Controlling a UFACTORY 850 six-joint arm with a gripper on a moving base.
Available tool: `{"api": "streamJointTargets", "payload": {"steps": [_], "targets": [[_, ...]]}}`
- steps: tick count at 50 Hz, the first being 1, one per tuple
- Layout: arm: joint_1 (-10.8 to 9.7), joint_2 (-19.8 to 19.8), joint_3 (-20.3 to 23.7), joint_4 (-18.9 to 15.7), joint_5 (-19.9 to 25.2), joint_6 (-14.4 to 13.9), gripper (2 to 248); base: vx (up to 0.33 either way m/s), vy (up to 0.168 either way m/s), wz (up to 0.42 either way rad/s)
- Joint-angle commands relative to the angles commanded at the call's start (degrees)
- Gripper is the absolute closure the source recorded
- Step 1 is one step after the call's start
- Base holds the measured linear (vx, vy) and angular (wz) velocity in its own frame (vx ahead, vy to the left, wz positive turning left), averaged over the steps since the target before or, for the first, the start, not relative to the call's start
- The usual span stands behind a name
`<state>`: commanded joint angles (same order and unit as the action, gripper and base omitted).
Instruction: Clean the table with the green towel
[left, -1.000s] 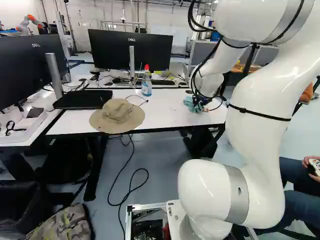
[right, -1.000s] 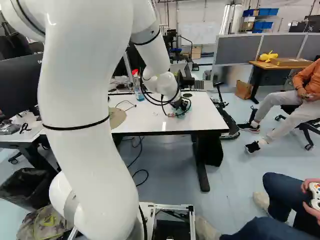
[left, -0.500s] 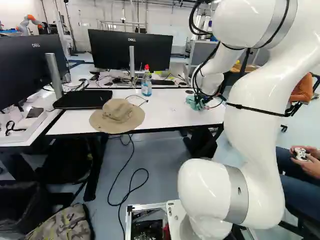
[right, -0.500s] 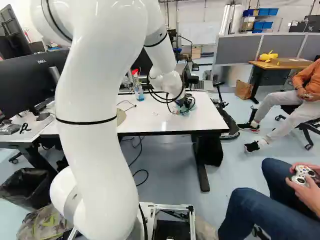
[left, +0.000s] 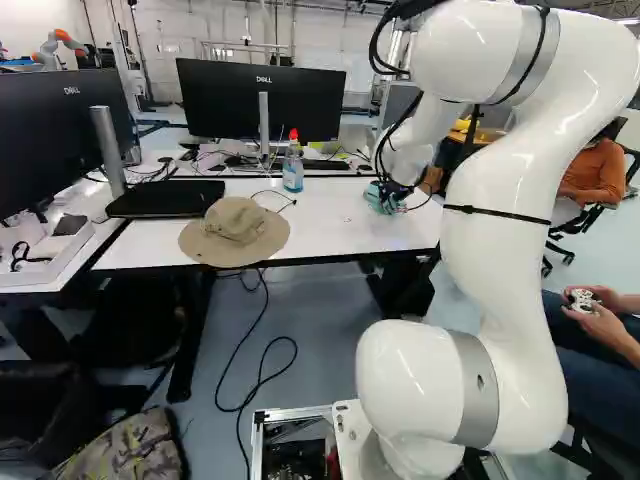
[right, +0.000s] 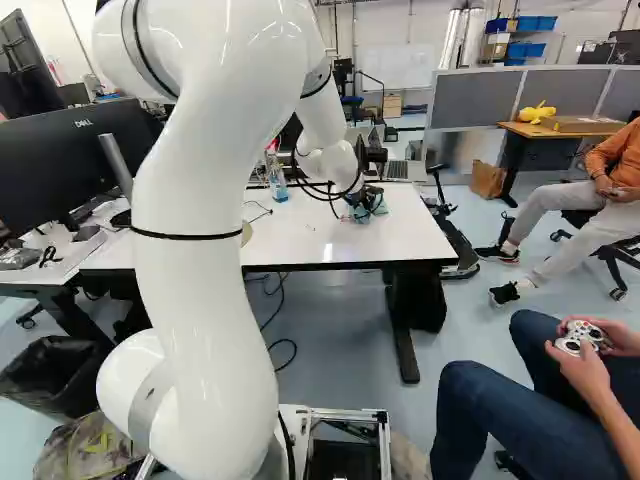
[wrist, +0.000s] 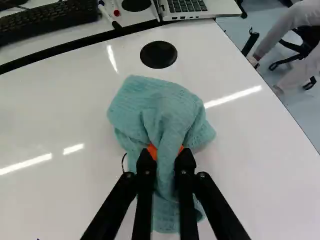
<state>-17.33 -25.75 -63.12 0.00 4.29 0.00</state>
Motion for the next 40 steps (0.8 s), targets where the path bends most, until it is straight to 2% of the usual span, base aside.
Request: {"api": "streamJointTargets", "payload": {"steps": [23, 40], "targets": [[3.74, 0.07, 0.09, 0.0, 0.0, 0.0, 199, 0.0, 0.0, 0.0], [6.07, 1.92, 2.48, 0.0, 0.0, 0.0, 199, 0.0, 0.0, 0.0]]}}
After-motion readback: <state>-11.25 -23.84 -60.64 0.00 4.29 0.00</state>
